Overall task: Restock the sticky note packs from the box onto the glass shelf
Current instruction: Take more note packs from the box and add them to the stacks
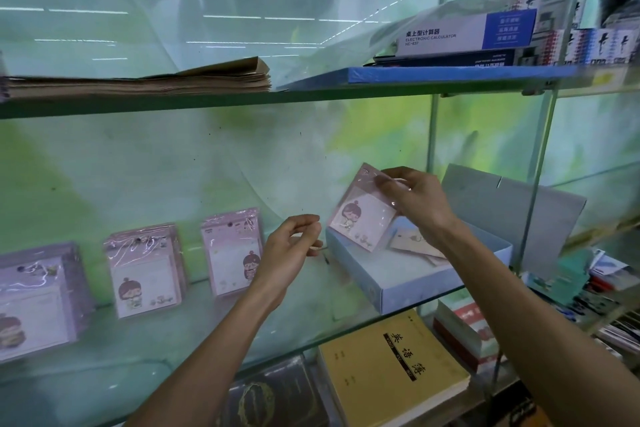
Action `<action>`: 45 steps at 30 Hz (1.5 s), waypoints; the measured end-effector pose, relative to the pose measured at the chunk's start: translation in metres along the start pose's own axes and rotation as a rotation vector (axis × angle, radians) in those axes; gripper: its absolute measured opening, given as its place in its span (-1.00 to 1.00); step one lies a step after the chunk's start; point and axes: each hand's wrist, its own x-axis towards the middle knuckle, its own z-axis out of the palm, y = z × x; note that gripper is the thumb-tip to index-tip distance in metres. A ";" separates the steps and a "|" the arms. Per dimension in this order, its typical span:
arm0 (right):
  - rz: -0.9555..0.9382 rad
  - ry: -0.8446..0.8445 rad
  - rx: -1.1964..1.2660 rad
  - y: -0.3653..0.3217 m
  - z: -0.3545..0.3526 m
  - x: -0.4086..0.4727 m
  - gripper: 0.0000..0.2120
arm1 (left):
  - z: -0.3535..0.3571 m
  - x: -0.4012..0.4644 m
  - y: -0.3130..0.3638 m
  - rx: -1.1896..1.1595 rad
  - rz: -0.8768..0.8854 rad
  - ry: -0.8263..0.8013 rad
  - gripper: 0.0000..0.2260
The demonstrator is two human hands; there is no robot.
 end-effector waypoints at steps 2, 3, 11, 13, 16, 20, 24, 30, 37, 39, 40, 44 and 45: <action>0.011 -0.030 0.024 -0.004 0.007 -0.004 -0.87 | 0.000 -0.002 0.002 -0.038 -0.004 -0.025 -0.81; 0.011 -0.050 0.029 -0.005 0.011 -0.007 -0.87 | -0.001 -0.003 0.003 -0.056 -0.009 -0.043 -0.80; 0.052 -0.121 0.134 -0.012 0.046 -0.022 -0.93 | -0.019 -0.013 0.008 -0.039 0.026 0.003 -0.89; 0.110 -0.127 0.242 -0.013 0.054 -0.025 -0.84 | -0.029 -0.016 0.011 -0.103 0.038 0.083 -0.91; 0.150 -0.192 0.269 -0.014 0.066 -0.032 -0.71 | -0.049 -0.018 0.013 -0.179 0.042 0.201 -0.92; 0.150 -0.306 0.249 -0.015 0.088 -0.041 -0.76 | -0.075 -0.023 0.016 -0.213 0.063 0.238 -0.93; 0.099 -0.400 0.200 -0.013 0.112 -0.050 -0.92 | -0.089 -0.035 0.022 -0.218 0.078 0.238 -0.93; 0.074 -0.486 0.173 -0.013 0.139 -0.065 -0.92 | -0.124 -0.043 0.027 -0.195 0.076 0.319 -0.93; 0.059 -0.586 0.144 -0.010 0.173 -0.086 -0.97 | -0.167 -0.052 0.038 -0.130 0.107 0.429 -0.90; 0.056 -0.597 0.152 -0.011 0.181 -0.089 -0.97 | -0.175 -0.055 0.037 -0.118 0.093 0.453 -0.91; 0.052 -0.601 0.152 -0.012 0.185 -0.091 -0.96 | -0.180 -0.056 0.037 -0.114 0.087 0.459 -0.91; 0.036 -0.623 0.144 -0.017 0.196 -0.095 -0.94 | -0.197 -0.063 0.037 -0.090 0.086 0.449 -0.90; 0.035 -0.630 0.142 -0.019 0.199 -0.097 -0.92 | -0.200 -0.065 0.037 -0.089 0.092 0.453 -0.90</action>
